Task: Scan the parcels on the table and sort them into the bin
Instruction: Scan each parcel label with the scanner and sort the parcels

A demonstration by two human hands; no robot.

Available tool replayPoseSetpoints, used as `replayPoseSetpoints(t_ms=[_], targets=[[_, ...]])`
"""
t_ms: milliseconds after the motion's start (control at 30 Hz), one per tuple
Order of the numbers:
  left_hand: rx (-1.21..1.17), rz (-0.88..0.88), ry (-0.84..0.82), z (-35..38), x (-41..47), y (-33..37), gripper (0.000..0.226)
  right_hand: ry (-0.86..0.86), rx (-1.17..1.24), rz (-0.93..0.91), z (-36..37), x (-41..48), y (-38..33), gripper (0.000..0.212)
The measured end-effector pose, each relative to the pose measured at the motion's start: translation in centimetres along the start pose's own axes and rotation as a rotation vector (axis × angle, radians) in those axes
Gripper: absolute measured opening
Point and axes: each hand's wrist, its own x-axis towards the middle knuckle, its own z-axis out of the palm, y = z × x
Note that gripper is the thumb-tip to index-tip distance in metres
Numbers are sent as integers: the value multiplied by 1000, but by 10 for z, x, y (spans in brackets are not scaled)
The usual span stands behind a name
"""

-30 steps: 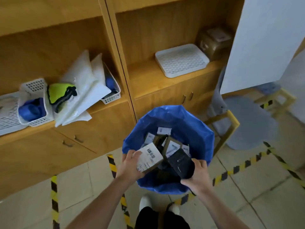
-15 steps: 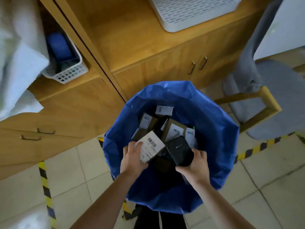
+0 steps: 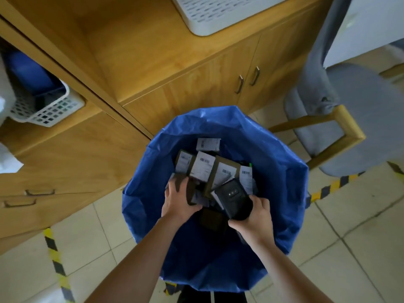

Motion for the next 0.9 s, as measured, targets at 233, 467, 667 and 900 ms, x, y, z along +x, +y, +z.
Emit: replayPoseSetpoints(t_ms=[233,467,667,900], targets=[[203,108,-18,-35,-38,10,76,61,49,30,-25,-40,-23,79],[329,376,-72,-82,-80,25,67,232,109,75,-45,-127,-37,84],[373,659,-116,-110,-128,65,50,347,241,128,-67,-216,-33,93],[507,963,-184,-82,-198,153,52,635,403,245,-103,-323,10,74]])
